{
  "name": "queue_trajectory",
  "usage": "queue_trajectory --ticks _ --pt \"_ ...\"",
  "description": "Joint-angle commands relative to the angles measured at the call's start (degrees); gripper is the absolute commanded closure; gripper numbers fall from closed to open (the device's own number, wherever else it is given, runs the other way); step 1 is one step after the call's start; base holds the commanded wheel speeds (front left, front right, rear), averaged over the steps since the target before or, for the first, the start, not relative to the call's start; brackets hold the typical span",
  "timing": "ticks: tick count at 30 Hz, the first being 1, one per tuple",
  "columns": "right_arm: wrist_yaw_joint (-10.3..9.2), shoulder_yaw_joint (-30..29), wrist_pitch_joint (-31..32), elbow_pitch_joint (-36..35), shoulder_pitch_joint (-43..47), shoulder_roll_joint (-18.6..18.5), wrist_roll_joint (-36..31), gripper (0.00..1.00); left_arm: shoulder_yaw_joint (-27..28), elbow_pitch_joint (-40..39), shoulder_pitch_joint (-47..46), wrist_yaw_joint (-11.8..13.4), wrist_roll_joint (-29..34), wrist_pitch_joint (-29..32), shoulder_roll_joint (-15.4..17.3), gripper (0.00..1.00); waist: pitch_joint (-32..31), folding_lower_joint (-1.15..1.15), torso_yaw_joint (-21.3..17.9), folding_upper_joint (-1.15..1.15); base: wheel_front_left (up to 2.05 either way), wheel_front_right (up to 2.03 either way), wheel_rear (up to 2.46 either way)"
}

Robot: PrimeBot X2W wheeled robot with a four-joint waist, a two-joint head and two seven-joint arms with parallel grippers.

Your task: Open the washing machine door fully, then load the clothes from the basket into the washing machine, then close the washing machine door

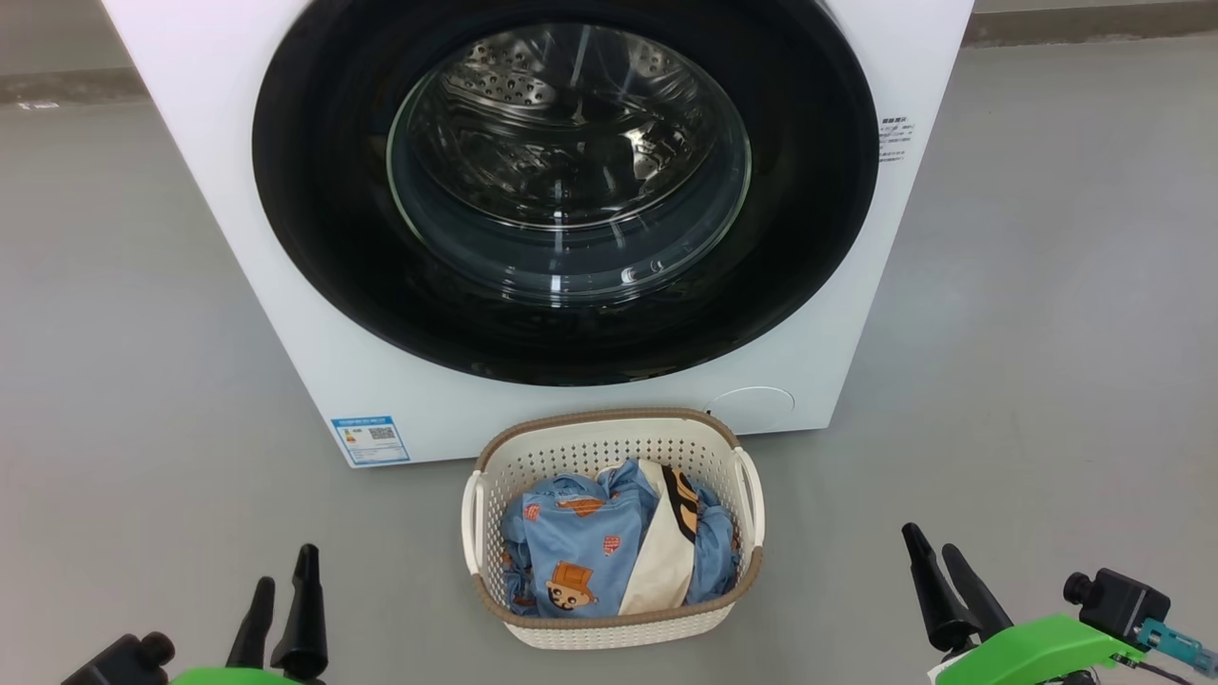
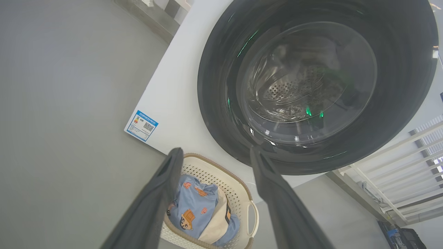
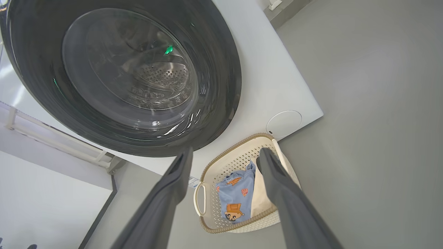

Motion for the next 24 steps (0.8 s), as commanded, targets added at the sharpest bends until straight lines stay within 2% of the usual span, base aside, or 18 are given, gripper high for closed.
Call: queue_trajectory --ticks 1,24 --pt "0.34 1.40 -0.91 -1.05 -3.22 -0.92 -1.98 0.00 0.92 -1.86 -1.66 0.10 2.06 -0.88 1.12 0.00 0.01 0.00 -0.04 0.00 0.00 0.00 0.00" --pt "0.45 3.22 -4.77 0.07 -3.76 -2.14 -15.47 0.00 0.93 -2.25 -1.84 0.13 17.80 -4.76 1.43 0.00 0.18 0.00 -0.63 0.00 0.00 0.00 0.00"
